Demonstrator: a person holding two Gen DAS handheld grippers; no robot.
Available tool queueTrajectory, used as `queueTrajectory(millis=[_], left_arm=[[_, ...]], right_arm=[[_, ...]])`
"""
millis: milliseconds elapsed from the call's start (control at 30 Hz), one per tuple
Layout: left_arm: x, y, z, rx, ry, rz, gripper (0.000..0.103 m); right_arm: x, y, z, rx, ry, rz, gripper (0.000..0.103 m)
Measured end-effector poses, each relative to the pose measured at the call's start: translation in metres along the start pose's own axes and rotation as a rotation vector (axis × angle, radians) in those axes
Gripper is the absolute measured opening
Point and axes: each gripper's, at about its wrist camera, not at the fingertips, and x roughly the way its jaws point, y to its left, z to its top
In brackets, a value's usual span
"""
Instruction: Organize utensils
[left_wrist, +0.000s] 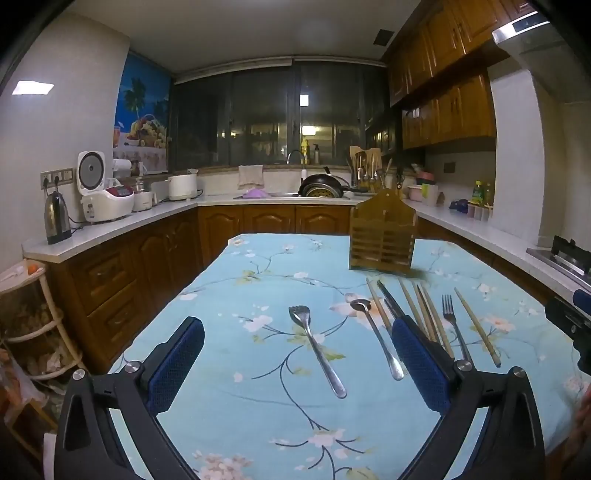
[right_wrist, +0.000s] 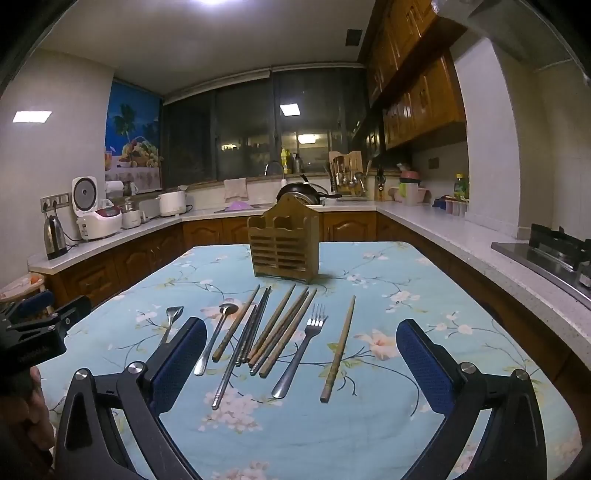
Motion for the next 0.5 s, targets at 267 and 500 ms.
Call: queueTrajectory(millis=[267, 500], left_arm=[[-0.0022, 0.0002, 0.0016, 0.004, -0.001, 0.003, 0.102], [-0.0015, -0.0009, 0.0020, 0.005, -0.001, 0.012, 0.102]], right_arm=[[-0.0036, 0.0027, 0.0014, 0.000, -0.007, 0.000, 0.103], [-0.0036, 0.0027, 0.0029, 0.005, -0.010, 0.006, 0.103]])
